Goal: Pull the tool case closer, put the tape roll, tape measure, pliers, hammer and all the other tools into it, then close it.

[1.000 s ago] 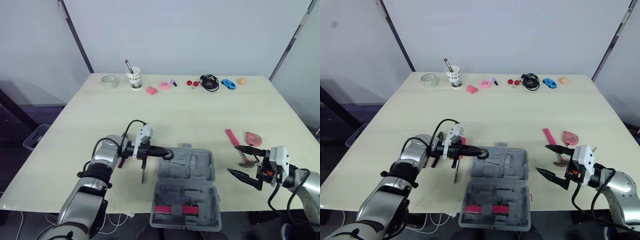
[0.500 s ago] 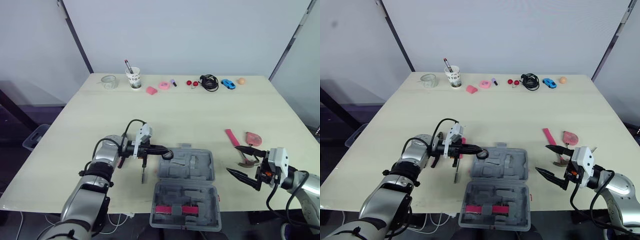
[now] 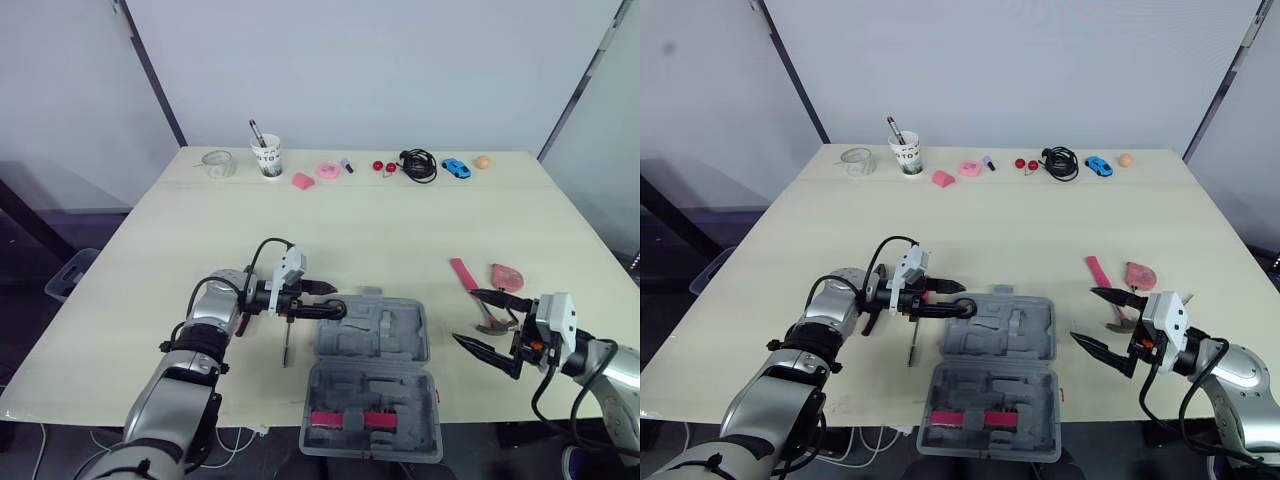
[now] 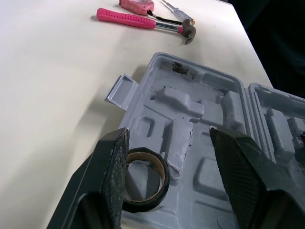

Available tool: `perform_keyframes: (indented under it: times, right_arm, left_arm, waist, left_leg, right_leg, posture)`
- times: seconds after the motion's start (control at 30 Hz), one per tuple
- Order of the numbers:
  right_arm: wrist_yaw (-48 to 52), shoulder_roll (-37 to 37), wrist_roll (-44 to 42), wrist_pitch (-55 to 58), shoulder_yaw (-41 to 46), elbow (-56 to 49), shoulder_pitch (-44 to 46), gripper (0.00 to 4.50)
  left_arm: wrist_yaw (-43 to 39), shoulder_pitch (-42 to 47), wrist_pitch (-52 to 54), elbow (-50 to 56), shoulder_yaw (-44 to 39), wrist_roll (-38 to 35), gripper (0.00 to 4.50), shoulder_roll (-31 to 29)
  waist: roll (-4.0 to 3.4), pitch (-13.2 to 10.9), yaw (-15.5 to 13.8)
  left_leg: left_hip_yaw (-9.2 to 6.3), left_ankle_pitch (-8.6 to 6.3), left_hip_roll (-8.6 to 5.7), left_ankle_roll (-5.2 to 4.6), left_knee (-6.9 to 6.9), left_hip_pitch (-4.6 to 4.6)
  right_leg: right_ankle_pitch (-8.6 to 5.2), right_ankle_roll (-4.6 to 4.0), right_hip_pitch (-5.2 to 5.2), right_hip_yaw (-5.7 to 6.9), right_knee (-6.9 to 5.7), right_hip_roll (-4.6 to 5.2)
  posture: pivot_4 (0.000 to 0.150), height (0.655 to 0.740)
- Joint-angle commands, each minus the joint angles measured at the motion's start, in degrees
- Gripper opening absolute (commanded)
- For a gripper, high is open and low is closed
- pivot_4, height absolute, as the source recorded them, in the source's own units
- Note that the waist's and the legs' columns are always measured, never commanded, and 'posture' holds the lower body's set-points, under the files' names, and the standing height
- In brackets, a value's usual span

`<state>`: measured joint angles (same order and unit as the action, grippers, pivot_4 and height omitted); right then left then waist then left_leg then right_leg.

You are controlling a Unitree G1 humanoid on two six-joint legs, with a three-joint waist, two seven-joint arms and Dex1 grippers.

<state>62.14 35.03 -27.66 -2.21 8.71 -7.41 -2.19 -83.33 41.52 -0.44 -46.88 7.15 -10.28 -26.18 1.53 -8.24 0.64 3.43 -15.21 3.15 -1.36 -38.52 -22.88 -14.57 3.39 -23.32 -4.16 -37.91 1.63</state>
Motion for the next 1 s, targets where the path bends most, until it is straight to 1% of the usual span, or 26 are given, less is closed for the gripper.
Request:
perform_keyframes:
  times: [0.03, 0.1, 0.13, 0.4, 0.53, 0.87, 1.0]
  right_arm:
    - [0.0, -0.2, -0.3, -1.0, 0.5, -0.5, 0.5, 4.50]
    - [0.0, -0.3, -0.2, -1.1, 0.5, -0.4, 0.5, 4.50]
    - [0.0, -0.3, -0.2, -1.2, 0.5, -0.3, 0.5, 4.50]
    - [0.1, -0.5, -0.1, -1.4, 0.6, 0.0, 0.6, 4.50]
    - [0.1, -0.4, -0.1, -1.5, 0.7, 0.1, 0.8, 4.50]
    - [0.3, -0.2, -0.3, -1.3, 0.8, -0.2, 1.0, 4.50]
    - [0.4, -0.2, -0.3, -1.3, 0.8, -0.1, 1.1, 4.50]
  left_arm:
    - [0.0, 0.9, -1.0, 0.2, -1.3, -0.4, 2.44, -0.2]
    - [0.7, 1.0, -1.7, -0.1, -1.2, 0.2, 1.76, -0.3]
    - [0.9, 1.1, -1.8, -0.2, -1.1, 0.3, 1.23, -0.4]
    - [1.2, 1.3, -2.8, -0.9, -1.3, 0.7, 1.23, 0.1]
    - [3.7, 1.0, -6.7, -2.7, -1.2, 1.8, 1.23, 1.1]
    - [7.8, 0.6, -11.3, -8.9, -0.2, 5.0, 1.23, 3.9]
    - [9.8, 0.7, -12.7, -11.2, 1.2, 7.9, 1.23, 4.4]
  waist:
    - [0.00, 0.0, 0.0]
    - [0.00, 0.0, 0.0]
    - [0.00, 0.0, 0.0]
    - [0.00, 0.0, 0.0]
    - [0.00, 0.0, 0.0]
    - [0.00, 0.0, 0.0]
    - [0.01, 0.0, 0.0]
  left_leg:
    - [0.00, 0.00, 0.00, 0.00, 0.00, 0.00]
    - [0.00, 0.00, 0.00, 0.00, 0.00, 0.00]
    - [0.00, 0.00, 0.00, 0.00, 0.00, 0.00]
    - [0.00, 0.00, 0.00, 0.00, 0.00, 0.00]
    - [0.00, 0.00, 0.00, 0.00, 0.00, 0.00]
    - [0.00, 0.00, 0.00, 0.00, 0.00, 0.00]
    - [0.00, 0.00, 0.00, 0.00, 0.00, 0.00]
  right_leg:
    - [0.00, 0.00, 0.00, 0.00, 0.00, 0.00]
    - [0.00, 0.00, 0.00, 0.00, 0.00, 0.00]
    - [0.00, 0.00, 0.00, 0.00, 0.00, 0.00]
    - [0.00, 0.00, 0.00, 0.00, 0.00, 0.00]
    - [0.00, 0.00, 0.00, 0.00, 0.01, 0.00]
    - [0.00, 0.00, 0.01, 0.00, 0.01, 0.00]
    - [0.00, 0.01, 0.01, 0.00, 0.01, 0.00]
  posture:
    - [0.150, 0.7400]
    - [0.150, 0.7400]
    - [0.150, 0.7400]
    - [0.150, 0.7400]
    - [0.150, 0.7400]
    - [0.150, 0.7400]
    - [0.150, 0.7400]
